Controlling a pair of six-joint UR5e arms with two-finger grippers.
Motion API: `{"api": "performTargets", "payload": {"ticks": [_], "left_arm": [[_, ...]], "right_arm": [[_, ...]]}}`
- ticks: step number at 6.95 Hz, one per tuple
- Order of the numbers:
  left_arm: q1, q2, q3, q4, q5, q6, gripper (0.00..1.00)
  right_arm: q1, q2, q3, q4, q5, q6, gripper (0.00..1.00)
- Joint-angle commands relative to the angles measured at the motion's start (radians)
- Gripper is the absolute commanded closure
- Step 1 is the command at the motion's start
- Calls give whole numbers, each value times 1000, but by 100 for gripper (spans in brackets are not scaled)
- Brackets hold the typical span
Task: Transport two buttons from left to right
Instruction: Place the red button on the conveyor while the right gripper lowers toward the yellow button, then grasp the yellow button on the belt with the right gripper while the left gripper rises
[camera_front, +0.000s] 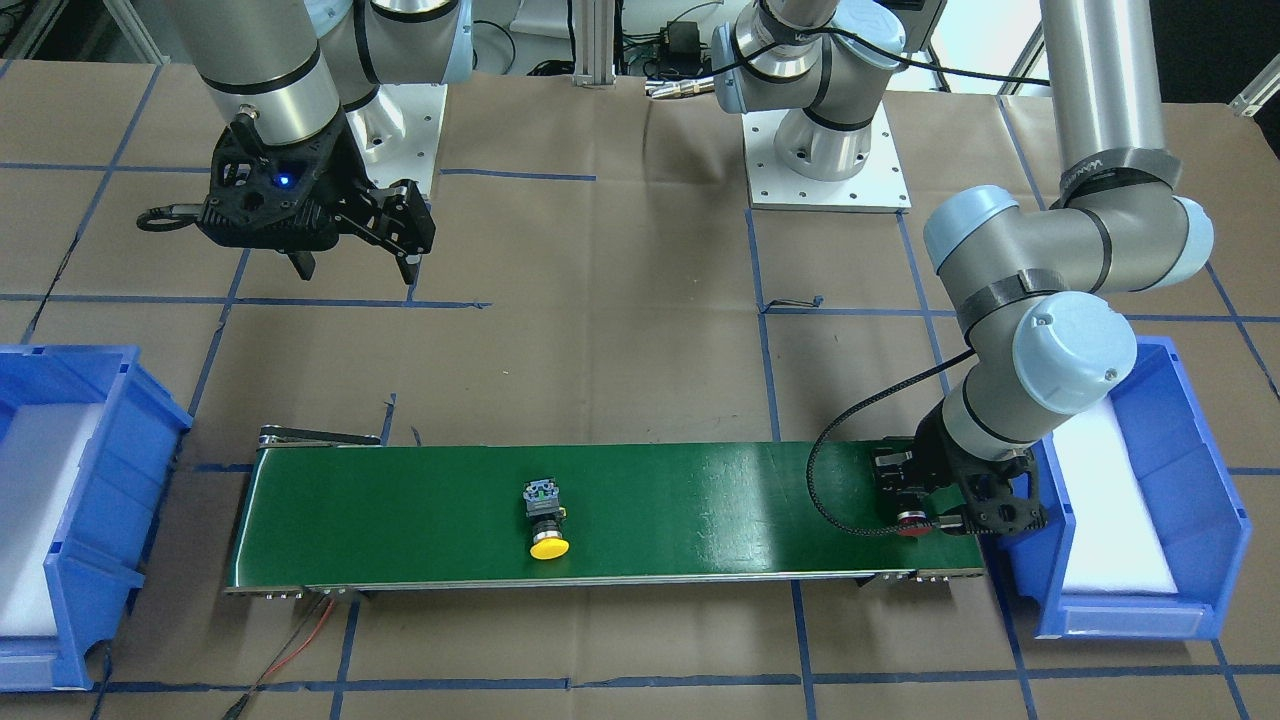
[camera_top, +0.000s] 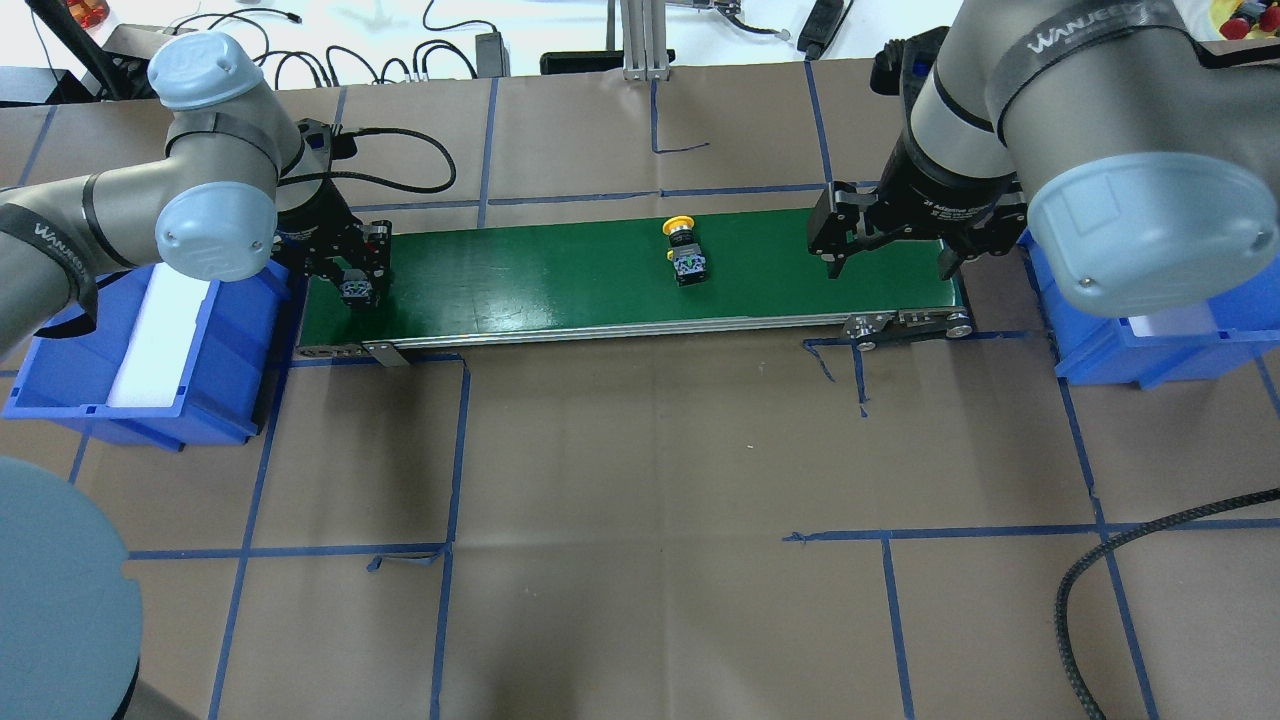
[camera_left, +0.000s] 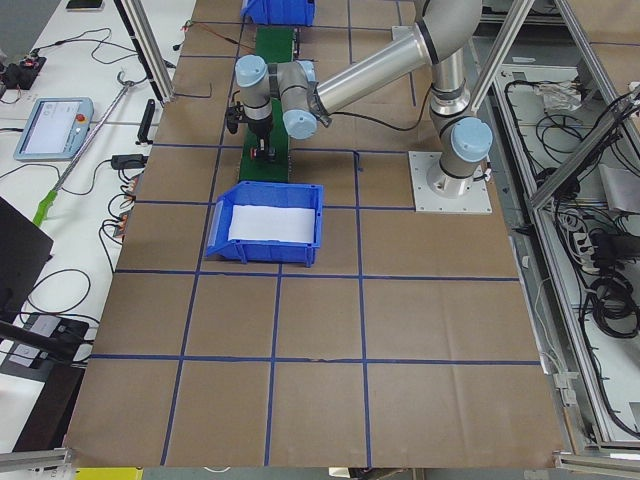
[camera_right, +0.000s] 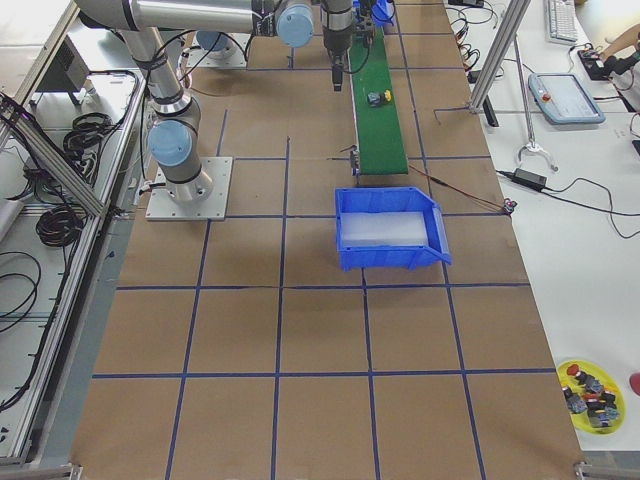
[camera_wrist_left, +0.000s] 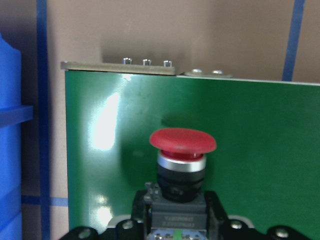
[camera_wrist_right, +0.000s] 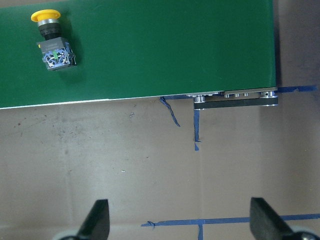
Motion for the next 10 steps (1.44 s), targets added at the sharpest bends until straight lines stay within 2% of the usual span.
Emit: {"api": "performTargets", "payload": {"ticks": [1, 2, 4, 5, 7, 8, 10], "left_arm": [[2, 0, -1, 31, -3, -7, 3], [3, 1, 0, 39, -3, -7, 0], [5, 32, 58, -4, 1, -12, 0], [5, 72, 97, -107, -2, -32, 0], [-15, 171, 157, -340, -10, -82, 0], [-44, 216, 164, -396, -19, -98, 0], [-133, 262, 167, -455, -18, -182, 0]], "right_arm": [[0, 3, 4, -18, 5, -3, 0], [0, 32, 13, -57, 6, -3, 0], [0, 70, 32, -153, 8, -4, 0], [0, 86, 30, -154, 9, -1, 0], [0, 147, 29, -259, 12, -6, 0], [0, 199, 29, -316, 70, -6, 0], [-6, 291, 30, -440, 71, -12, 0]]}}
